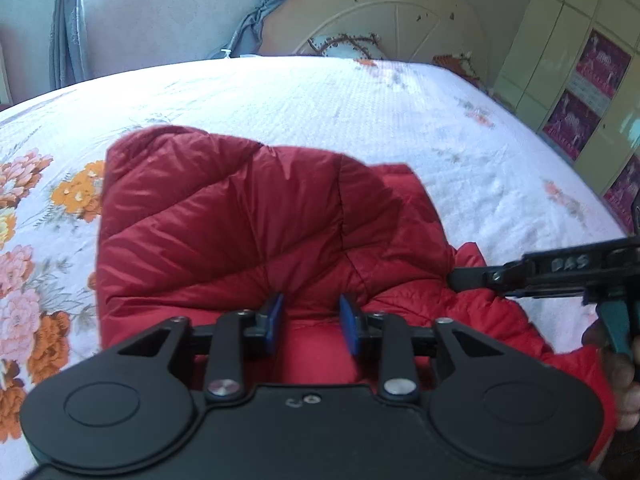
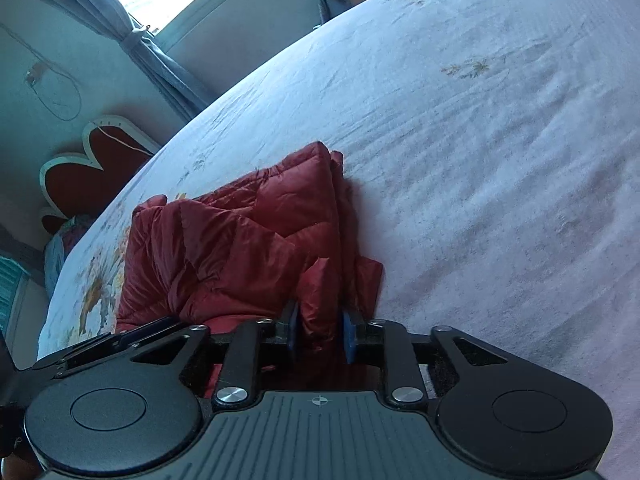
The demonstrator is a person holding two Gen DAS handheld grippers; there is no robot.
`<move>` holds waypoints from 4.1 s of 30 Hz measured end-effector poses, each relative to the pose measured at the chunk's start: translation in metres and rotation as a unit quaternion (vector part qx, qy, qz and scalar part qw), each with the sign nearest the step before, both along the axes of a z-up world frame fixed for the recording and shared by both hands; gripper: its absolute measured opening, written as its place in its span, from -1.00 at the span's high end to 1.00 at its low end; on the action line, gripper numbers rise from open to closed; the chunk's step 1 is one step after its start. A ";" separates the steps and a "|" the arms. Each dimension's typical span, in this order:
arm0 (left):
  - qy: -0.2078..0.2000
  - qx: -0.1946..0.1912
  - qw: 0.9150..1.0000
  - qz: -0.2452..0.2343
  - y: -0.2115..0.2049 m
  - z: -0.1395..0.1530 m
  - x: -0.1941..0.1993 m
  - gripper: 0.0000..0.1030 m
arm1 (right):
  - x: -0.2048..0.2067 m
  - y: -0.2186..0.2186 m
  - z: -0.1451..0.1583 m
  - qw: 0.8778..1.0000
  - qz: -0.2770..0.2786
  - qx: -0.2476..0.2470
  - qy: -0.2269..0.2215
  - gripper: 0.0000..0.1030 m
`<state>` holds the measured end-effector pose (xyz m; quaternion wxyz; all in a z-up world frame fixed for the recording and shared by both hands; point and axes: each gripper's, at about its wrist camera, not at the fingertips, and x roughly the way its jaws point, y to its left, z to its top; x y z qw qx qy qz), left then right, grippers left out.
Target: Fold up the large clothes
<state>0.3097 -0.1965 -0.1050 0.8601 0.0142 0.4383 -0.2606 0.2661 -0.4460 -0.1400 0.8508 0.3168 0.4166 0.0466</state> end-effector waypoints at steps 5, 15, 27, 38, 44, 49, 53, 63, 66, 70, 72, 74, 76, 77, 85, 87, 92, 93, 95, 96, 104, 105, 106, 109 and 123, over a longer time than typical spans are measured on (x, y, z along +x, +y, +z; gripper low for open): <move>-0.064 -0.049 0.995 0.058 0.059 0.031 -0.008 -0.04 | -0.010 -0.003 0.056 0.996 0.010 -0.037 -0.085 -0.29; -0.029 -0.066 0.996 0.057 0.060 0.019 0.073 0.28 | 0.084 0.095 0.061 0.977 0.138 -0.147 -0.067 0.02; 0.006 -0.017 1.000 -0.022 -0.011 -0.022 0.098 0.28 | 0.094 0.039 -0.009 0.992 0.069 -0.102 -0.002 0.06; 0.002 0.011 1.000 -0.027 -0.025 -0.034 0.100 0.28 | 0.094 0.036 -0.014 0.993 0.059 -0.104 -0.019 0.07; -0.022 0.042 0.998 -0.032 -0.030 -0.015 0.089 0.06 | 0.096 0.031 -0.004 0.993 0.068 -0.097 0.002 0.06; -0.056 0.014 0.998 -0.032 -0.004 0.026 0.047 0.02 | 0.056 0.026 0.039 0.992 0.075 -0.090 -0.053 0.06; -0.056 -0.012 0.998 -0.016 0.023 0.041 0.003 0.02 | 0.019 0.041 0.049 0.986 0.112 -0.100 -0.068 0.06; -0.060 0.032 0.998 -0.001 0.026 -0.014 -0.031 -0.03 | -0.004 0.075 -0.008 0.970 0.154 -0.173 -0.069 0.07; -0.054 0.028 0.998 -0.004 0.031 -0.016 -0.030 -0.03 | -0.004 0.076 -0.012 0.970 0.152 -0.176 -0.069 0.07; -0.047 0.038 0.998 -0.004 0.027 -0.005 -0.033 0.01 | -0.004 0.074 0.002 0.972 0.148 -0.176 -0.054 0.06; -0.047 0.024 0.999 -0.001 0.032 0.012 -0.043 0.02 | -0.017 0.068 0.023 0.975 0.140 -0.161 -0.068 0.06; -0.044 0.004 0.999 0.002 0.041 0.026 -0.056 0.02 | -0.036 0.065 0.040 0.974 0.148 -0.149 -0.084 0.06; -0.035 -0.010 0.999 0.005 0.047 0.036 -0.072 0.02 | -0.055 0.065 0.053 0.972 0.158 -0.149 -0.093 0.06; -0.034 -0.014 0.999 0.005 0.049 0.039 -0.080 0.02 | -0.064 0.065 0.057 0.971 0.163 -0.148 -0.096 0.06; -0.019 0.004 1.000 0.012 0.054 0.028 -0.132 0.14 | -0.115 0.084 0.047 0.968 0.183 -0.151 -0.078 0.53; -0.020 0.016 1.000 0.011 0.053 0.021 -0.135 0.12 | -0.116 0.089 0.035 0.968 0.186 -0.156 -0.069 0.53; -0.024 0.034 0.999 0.001 0.053 0.003 -0.135 0.10 | -0.110 0.098 0.003 0.964 0.195 -0.174 -0.051 0.54; -0.024 0.037 0.999 0.000 0.053 -0.001 -0.136 0.10 | -0.109 0.099 -0.003 0.964 0.196 -0.175 -0.049 0.54; -0.025 0.043 0.999 0.000 0.053 -0.008 -0.139 0.10 | -0.108 0.104 -0.013 0.962 0.198 -0.181 -0.053 0.54; -0.023 0.042 0.999 0.003 0.053 -0.010 -0.138 0.10 | -0.109 0.106 -0.016 0.961 0.199 -0.185 -0.056 0.54; -0.026 0.004 0.999 0.038 0.064 0.027 -0.128 -0.39 | -0.109 0.069 0.022 0.977 0.145 -0.130 -0.084 0.52; -0.050 0.000 0.998 0.047 0.066 0.034 -0.126 -0.54 | -0.105 0.057 0.027 0.981 0.122 -0.117 -0.092 0.38; -0.070 -0.006 0.996 0.050 0.067 0.039 -0.122 -0.55 | -0.100 0.046 0.032 0.984 0.099 -0.109 -0.101 0.03; -0.080 -0.013 0.996 0.039 0.058 0.046 -0.098 -0.24 | -0.073 0.024 0.038 0.985 0.053 -0.111 -0.117 -0.06; -0.037 0.018 0.995 0.090 0.058 0.014 -0.057 0.07 | -0.004 -0.012 -0.038 0.997 0.035 0.038 -0.064 0.70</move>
